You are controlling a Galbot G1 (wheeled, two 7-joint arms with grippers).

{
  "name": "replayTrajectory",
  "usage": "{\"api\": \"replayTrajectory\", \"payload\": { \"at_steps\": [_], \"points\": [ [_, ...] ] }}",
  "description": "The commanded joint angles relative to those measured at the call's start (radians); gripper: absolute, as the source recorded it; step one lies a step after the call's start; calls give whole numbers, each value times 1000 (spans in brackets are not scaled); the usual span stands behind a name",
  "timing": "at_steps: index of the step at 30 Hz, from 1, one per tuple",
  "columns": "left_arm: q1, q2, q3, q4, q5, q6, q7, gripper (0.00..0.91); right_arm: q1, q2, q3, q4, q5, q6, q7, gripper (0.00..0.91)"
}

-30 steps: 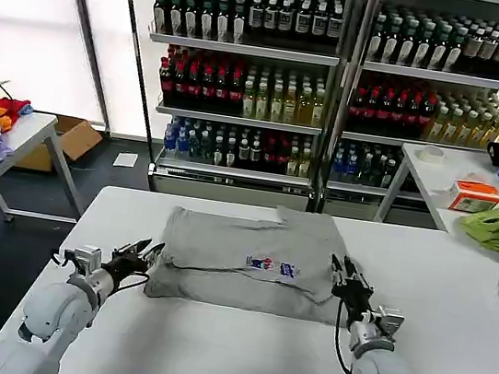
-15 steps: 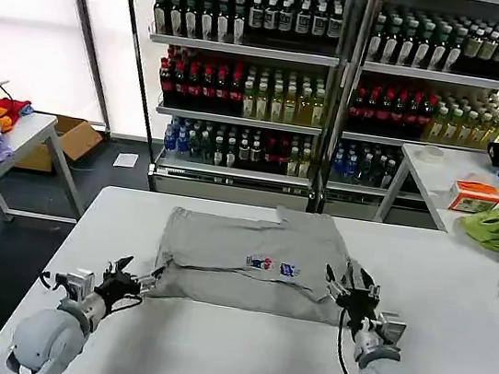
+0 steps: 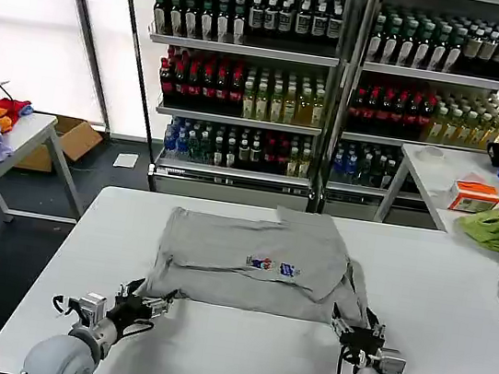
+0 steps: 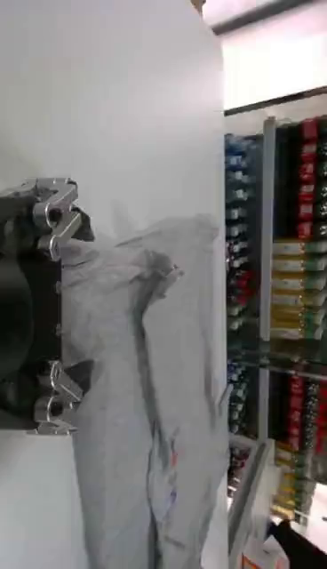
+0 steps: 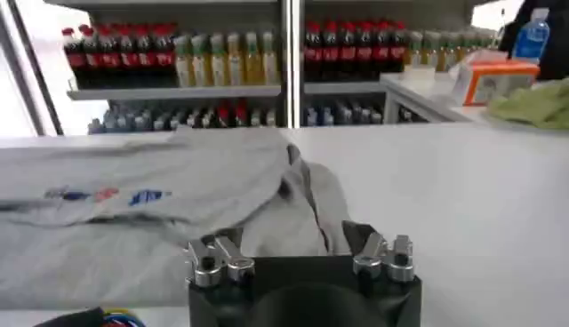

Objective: Fold and organize the clothes.

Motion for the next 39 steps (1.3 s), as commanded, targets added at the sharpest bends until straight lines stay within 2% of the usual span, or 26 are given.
{"api": "replayTrajectory", "payload": {
  "at_steps": [1, 6, 11, 25, 29, 34, 36, 39],
  "points": [
    [-3, -19, 13, 44, 8, -22, 14, 10, -28, 7, 1, -5, 5, 0, 8, 0],
    [-13, -28, 14, 57, -3, -25, 18, 10, -14, 8, -6, -13, 5, 7, 3, 0],
    [-11, -19, 6, 61, -6, -48, 48, 10, -15, 3, -9, -2, 2, 19, -28, 0],
    [24, -12, -17, 16, -13, -49, 41, 10, -38, -13, -2, 22, 16, 11, -49, 0],
    [87, 20, -45, -53, -18, -50, 42, 10, -98, -36, 8, 86, 58, -14, -46, 0],
    [184, 55, -86, -150, -14, -42, 44, 10, -205, -44, 14, 159, 63, -18, -37, 0],
    [257, 29, -124, -234, -37, 23, 39, 10, -277, -42, 13, 201, 62, -6, -32, 0],
    [345, -6, -148, -301, -19, 27, 46, 10, -381, -36, 14, 264, 62, 5, -28, 0]
  ]
}}
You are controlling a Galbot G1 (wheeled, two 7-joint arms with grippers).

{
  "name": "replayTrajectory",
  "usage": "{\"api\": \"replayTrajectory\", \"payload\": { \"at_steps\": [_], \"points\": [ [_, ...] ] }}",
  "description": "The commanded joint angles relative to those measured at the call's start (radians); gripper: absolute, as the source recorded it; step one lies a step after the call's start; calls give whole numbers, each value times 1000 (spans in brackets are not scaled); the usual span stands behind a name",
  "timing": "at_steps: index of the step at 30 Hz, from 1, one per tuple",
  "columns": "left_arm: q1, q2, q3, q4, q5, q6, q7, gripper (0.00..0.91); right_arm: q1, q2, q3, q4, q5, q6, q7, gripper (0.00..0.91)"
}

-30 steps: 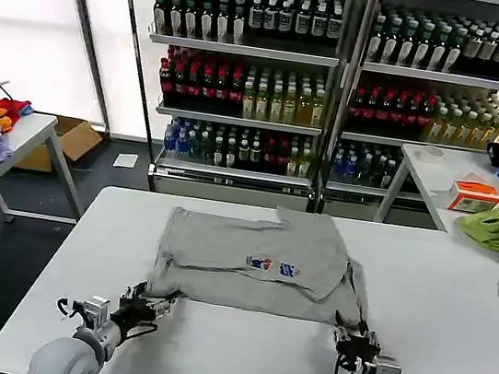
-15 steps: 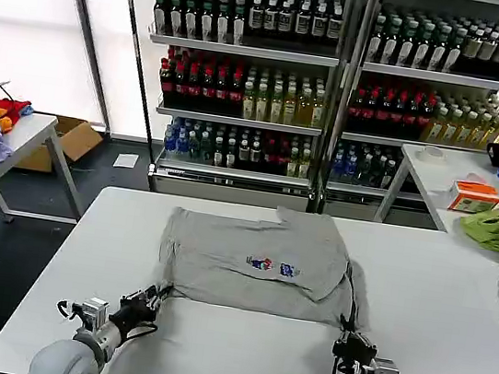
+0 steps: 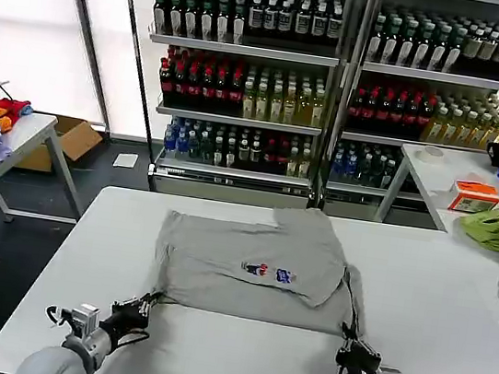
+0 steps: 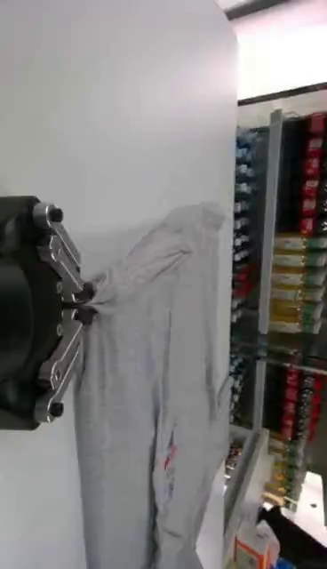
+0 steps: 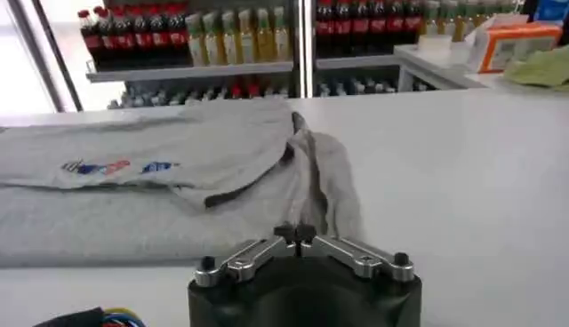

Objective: Fold and organize the clothes.

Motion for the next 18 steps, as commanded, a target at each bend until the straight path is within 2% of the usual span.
{"api": "replayTrajectory", "payload": {
  "at_steps": [1, 7, 12, 13, 14, 15, 16, 18],
  "points": [
    [266, -32, -97, -257, 6, 71, 3, 10, -204, -2, 1, 126, 14, 5, 2, 0],
    [435, -98, -161, -326, 65, 102, -19, 10, -334, 3, -9, 206, -9, 34, 26, 0],
    [522, -104, -216, -347, 98, 103, -20, 10, -384, -9, -2, 229, -16, 48, 26, 0],
    [538, -96, -237, -349, 99, 104, -18, 40, -382, -11, 3, 230, -15, 48, 32, 0],
    [552, -91, -250, -351, 101, 103, -14, 605, -380, -13, 7, 231, -13, 48, 32, 0],
    [560, -86, -262, -352, 101, 103, -10, 907, -376, -15, 11, 231, -11, 47, 30, 453],
    [565, -83, -272, -352, 101, 104, -10, 907, -371, -17, 12, 232, -10, 41, 26, 907],
    [571, -80, -290, -354, 102, 104, -10, 907, -367, -18, 12, 239, -9, 17, 18, 907]
  ]
}}
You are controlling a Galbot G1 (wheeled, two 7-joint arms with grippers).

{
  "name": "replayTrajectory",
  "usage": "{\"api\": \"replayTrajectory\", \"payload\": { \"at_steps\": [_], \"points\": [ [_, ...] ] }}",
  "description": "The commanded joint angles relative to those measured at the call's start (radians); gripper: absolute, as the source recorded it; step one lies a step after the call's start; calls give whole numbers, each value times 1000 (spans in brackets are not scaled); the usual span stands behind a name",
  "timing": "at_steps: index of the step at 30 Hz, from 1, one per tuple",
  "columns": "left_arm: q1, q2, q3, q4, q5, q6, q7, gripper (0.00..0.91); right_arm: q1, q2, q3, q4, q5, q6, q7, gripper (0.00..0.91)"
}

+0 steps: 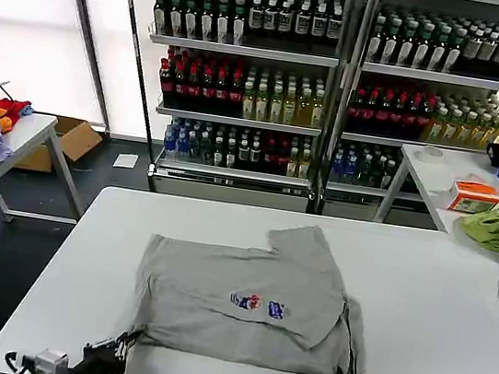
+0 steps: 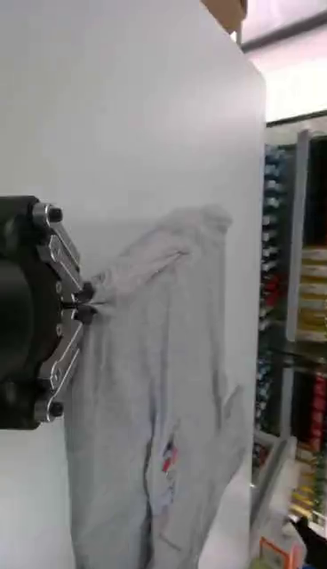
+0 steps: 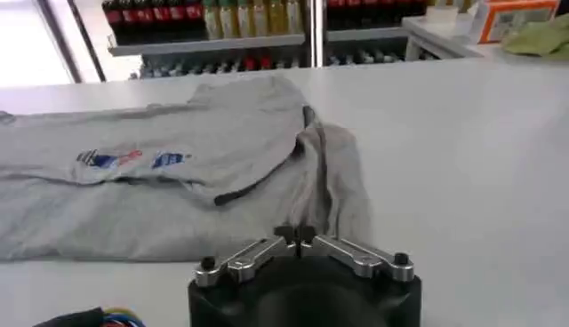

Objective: Fold and organize the clothes.

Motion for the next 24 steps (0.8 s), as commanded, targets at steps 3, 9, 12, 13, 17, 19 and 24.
{"api": "replayTrajectory", "payload": {
  "at_steps": [3, 9, 12, 13, 17, 19, 24],
  "points": [
    [200, -14, -138, -97, 38, 24, 0, 907, -69, 1, 11, 64, -2, -34, -9, 907],
    [149, 1, -231, -125, -2, 25, 7, 907, 28, -12, 82, 80, -3, -45, -59, 907],
    [119, 20, -289, -128, -8, 24, 14, 907, 83, -27, 124, 81, 23, -48, -77, 907],
    [76, 35, -318, -118, -10, 24, 19, 907, 122, -35, 137, 77, 32, -54, -86, 907],
    [-61, 83, -328, -57, -12, 24, 40, 907, 347, -59, 142, -5, 38, -116, -109, 907],
    [-158, 127, -281, -13, -6, 23, 73, 907, 508, -97, 112, -98, 62, -142, -130, 907],
    [-398, 209, -135, 214, -67, 0, 193, 907, 801, -156, 36, -381, 106, -139, -251, 907]
  ]
}}
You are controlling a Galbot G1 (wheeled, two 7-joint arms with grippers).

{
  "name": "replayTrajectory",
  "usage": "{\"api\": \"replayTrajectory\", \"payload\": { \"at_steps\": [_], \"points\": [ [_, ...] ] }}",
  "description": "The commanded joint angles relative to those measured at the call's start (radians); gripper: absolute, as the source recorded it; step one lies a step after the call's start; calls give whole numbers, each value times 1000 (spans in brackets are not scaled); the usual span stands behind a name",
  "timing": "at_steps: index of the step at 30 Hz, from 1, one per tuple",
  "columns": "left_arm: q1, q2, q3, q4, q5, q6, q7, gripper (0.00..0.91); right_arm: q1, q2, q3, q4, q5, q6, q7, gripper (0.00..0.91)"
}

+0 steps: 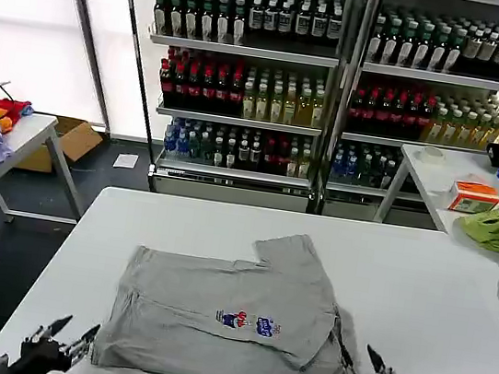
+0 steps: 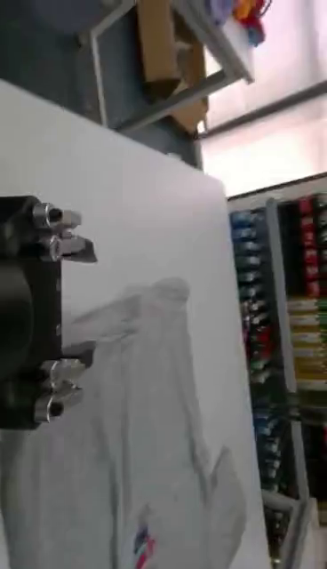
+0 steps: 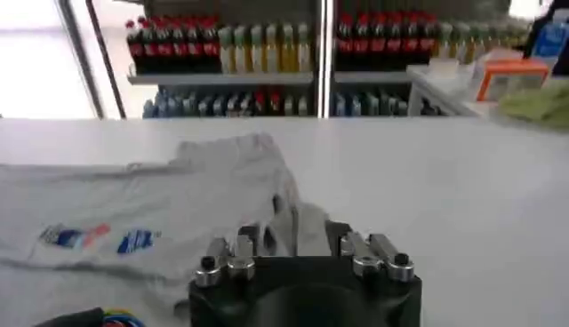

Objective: Fold and organize the clothes.

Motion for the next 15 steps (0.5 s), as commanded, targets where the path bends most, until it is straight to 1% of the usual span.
{"api": "replayTrajectory", "payload": {
  "at_steps": [1, 2, 3, 4, 6, 7, 8, 10, 12, 15],
  "points": [
    [-457, 153, 128, 327, -65, -26, 166, 907, 472, -72, -66, -341, 56, -42, -125, 907],
    [-506, 158, 171, 368, -66, -25, 170, 907, 482, -72, -75, -360, 55, -43, -128, 907],
    [-561, 164, 212, 416, -53, -28, 174, 907, 573, -71, -113, -442, 44, -54, -146, 907],
    [-601, 172, 246, 447, -45, -33, 183, 907, 606, -71, -131, -496, 40, -54, -153, 907],
    [-676, 191, 302, 521, -46, -29, 200, 907, 690, -63, -173, -581, 33, -56, -154, 907],
    [-713, 197, 337, 575, -42, -31, 205, 907, 713, -60, -192, -624, 35, -57, -157, 907],
    [-737, 203, 347, 587, -42, -33, 211, 907, 721, -59, -197, -639, 35, -57, -158, 907],
    [-807, 209, 413, 659, -42, -33, 219, 907, 772, -43, -237, -746, 27, -53, -154, 907],
    [-856, 203, 451, 736, -43, -32, 222, 907, 791, -26, -251, -790, 22, -49, -151, 907],
    [-904, 190, 487, 789, -51, -31, 219, 907, 803, -10, -268, -815, 22, -48, -151, 907]
  ]
}}
